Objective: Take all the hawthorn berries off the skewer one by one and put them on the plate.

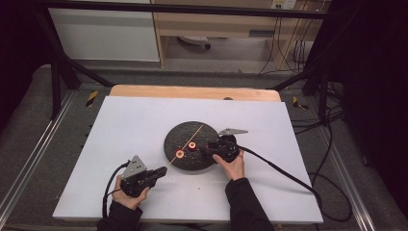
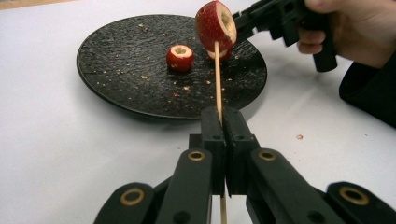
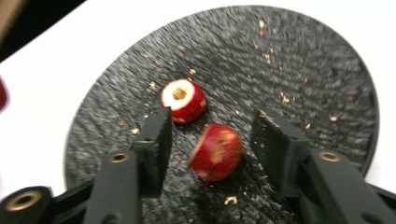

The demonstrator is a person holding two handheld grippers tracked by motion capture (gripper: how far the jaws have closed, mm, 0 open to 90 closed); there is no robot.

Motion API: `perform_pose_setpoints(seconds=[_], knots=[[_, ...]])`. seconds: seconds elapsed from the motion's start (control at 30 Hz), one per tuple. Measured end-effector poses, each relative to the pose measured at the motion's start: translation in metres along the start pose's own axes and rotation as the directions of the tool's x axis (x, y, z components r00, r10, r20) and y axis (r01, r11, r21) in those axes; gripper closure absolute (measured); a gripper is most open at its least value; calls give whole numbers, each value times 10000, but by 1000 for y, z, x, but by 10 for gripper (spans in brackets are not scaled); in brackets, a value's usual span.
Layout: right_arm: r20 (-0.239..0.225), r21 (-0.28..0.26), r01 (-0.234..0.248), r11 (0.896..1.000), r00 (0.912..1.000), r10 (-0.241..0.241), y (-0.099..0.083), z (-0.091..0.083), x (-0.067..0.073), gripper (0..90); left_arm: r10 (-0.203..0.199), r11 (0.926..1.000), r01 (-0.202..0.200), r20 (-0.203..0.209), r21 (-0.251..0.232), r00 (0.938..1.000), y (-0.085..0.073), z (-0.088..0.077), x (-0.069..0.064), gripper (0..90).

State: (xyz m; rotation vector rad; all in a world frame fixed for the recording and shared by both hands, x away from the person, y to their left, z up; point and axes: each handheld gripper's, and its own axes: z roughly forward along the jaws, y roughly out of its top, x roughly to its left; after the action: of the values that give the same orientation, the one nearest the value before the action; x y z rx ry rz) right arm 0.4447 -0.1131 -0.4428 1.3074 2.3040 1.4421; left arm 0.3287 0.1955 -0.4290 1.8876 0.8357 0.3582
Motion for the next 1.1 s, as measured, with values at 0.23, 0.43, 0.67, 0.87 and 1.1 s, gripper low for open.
perform_pose_setpoints(seconds=[0.23, 0.43, 0.67, 0.87, 1.1], knots=[[-269, -373, 292, 9989, 9992, -303, 3, -31, 9, 263, 64, 10000, -64, 21, -3, 10000, 0, 0, -2, 884], [-493, -531, 351, 9980, 9981, -378, -10, -54, 11, 113, 163, 9999, -163, 75, 53, 9998, 0, 2, -5, 884], [-700, -738, 141, 9972, 9974, -193, -18, -67, 13, 43, 311, 9995, -313, 156, 98, 9994, 0, 4, -10, 884], [-1012, -576, 70, 9983, 9948, -128, -27, -63, 21, 30, 499, 9985, -505, 318, 200, 9982, 0, 8, -18, 884], [-1365, -357, -275, 9990, 9904, 224, -35, -51, 27, 33, 762, 9964, -777, 462, 326, 9960, -1, 14, -28, 884]])
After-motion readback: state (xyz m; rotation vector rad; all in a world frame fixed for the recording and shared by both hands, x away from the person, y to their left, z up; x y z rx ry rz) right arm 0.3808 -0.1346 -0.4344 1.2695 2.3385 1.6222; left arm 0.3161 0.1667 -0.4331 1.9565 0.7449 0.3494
